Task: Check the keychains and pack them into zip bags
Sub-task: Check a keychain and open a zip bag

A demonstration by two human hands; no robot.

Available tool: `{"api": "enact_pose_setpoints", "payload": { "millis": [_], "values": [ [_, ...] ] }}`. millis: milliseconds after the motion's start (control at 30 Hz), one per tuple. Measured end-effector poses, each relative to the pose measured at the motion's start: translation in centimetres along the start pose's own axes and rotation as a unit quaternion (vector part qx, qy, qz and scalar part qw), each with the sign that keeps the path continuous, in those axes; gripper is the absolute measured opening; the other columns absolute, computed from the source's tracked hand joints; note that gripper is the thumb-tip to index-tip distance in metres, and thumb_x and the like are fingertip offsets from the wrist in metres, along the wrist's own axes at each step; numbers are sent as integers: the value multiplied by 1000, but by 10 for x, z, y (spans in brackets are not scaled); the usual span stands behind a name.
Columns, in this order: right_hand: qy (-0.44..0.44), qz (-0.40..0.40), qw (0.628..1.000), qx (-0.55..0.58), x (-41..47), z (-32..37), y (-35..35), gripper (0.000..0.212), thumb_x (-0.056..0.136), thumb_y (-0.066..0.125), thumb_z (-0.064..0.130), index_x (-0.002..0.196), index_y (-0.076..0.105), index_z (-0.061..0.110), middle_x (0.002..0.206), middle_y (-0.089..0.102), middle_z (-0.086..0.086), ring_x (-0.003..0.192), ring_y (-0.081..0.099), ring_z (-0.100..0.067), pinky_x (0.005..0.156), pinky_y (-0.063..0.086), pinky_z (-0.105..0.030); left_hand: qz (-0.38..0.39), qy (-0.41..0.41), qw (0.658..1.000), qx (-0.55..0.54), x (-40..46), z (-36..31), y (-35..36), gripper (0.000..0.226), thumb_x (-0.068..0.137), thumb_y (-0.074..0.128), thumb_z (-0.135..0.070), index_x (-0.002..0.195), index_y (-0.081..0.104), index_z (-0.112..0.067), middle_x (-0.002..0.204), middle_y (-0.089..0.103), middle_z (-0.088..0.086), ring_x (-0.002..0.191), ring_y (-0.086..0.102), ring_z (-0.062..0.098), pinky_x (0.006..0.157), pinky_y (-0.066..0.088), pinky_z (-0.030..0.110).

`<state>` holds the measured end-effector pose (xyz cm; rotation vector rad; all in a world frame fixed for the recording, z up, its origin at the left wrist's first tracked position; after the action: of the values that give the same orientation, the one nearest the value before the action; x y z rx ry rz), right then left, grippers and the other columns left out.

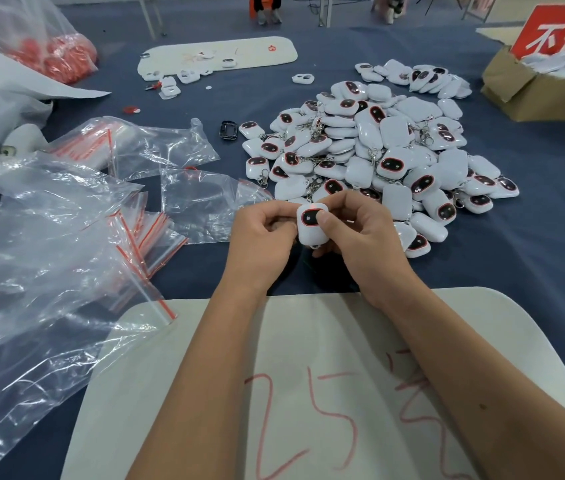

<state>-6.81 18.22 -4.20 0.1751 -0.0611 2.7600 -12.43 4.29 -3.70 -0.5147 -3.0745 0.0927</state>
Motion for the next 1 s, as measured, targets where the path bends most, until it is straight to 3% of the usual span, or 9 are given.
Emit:
{"api": "enact_pose_setpoints", "payload": {
  "millis": [100, 267, 367, 433, 567, 700, 800, 867, 1000],
  "values": [
    [4, 9, 1000, 5, 0, 0, 0, 7, 100, 65, 7, 95, 69, 6, 81, 72, 0, 72, 66, -12, 62, 57, -29, -21, 5, 1000, 7, 0, -1, 0, 23, 88, 66, 0, 90, 80, -18, 78, 78, 2, 66, 67, 7, 60, 51, 18],
    [22, 3, 999, 26, 2, -3, -1, 7, 104, 61, 10, 102, 67, 11, 87, 73, 0, 74, 66, -17, 72, 58, -37, -105, 39, 993, 35, -4, -8, -3, 21, 84, 64, 1, 84, 77, -15, 78, 76, 8, 73, 70, 26, 70, 58, 35],
    [40, 7, 999, 32, 3, -5, -2, 11, 103, 62, 6, 111, 64, 12, 90, 75, 1, 78, 66, -17, 80, 58, -38, -236, 155, 954, 104, -13, -23, -12, 15, 80, 60, -4, 82, 70, -15, 81, 71, -1, 72, 63, 15, 67, 52, 30],
    [36, 13, 999, 20, 3, -6, -3, 18, 100, 63, 2, 117, 63, 11, 93, 77, -3, 79, 66, -21, 85, 57, -41, -285, 185, 922, 186, -15, -26, -18, 14, 80, 63, -9, 92, 66, -14, 96, 66, 0, 88, 60, 20, 78, 45, 27],
    [8, 16, 1000, -18, 1, -3, -3, 23, 97, 65, 1, 117, 65, 13, 95, 79, -7, 78, 67, -22, 83, 58, -46, -238, 79, 910, 331, -5, -11, -18, 47, 83, 70, -20, 127, 54, -13, 135, 46, 8, 126, 41, 29, 94, 22, 17],
    [1, 13, 1000, -18, 0, -2, -3, 24, 93, 66, 10, 116, 67, 17, 96, 80, -7, 80, 69, -23, 83, 58, -46, -213, 41, 914, 344, -4, -8, -16, 67, 84, 75, -45, 137, 47, -14, 144, 34, 8, 130, 45, 30, 106, 43, 39],
    [-5, 11, 1000, -16, 1, -2, -2, 24, 92, 66, 10, 114, 68, 19, 96, 80, -8, 79, 69, -23, 80, 58, -44, -217, 27, 901, 375, -5, -9, -15, 61, 83, 74, -57, 122, 53, -16, 135, 38, 6, 115, 55, 29, 91, 47, 38],
    [-7, 13, 1000, -19, 1, -2, -2, 24, 93, 66, 6, 113, 69, 20, 94, 80, -5, 77, 68, -20, 77, 58, -40, -226, 13, 900, 372, -5, -7, -17, 44, 85, 73, -45, 115, 55, -17, 129, 41, 5, 104, 59, 29, 81, 42, 34],
    [-5, 23, 999, -22, 1, -2, 0, 22, 95, 67, 4, 108, 71, 21, 91, 80, -5, 74, 67, -14, 73, 57, -32, -258, 24, 899, 352, -9, -8, -22, 21, 85, 66, -24, 104, 63, -16, 123, 48, 5, 114, 48, 27, 88, 33, 26]
  ]
}}
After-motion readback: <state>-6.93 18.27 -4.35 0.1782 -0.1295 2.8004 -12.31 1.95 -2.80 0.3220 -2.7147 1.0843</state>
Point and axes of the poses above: each hand's wrist, its own x-axis towards the middle knuckle, its own y-axis out of the palm, z = x × y, the point moved 4 cm from there along x, towards the middle knuckle
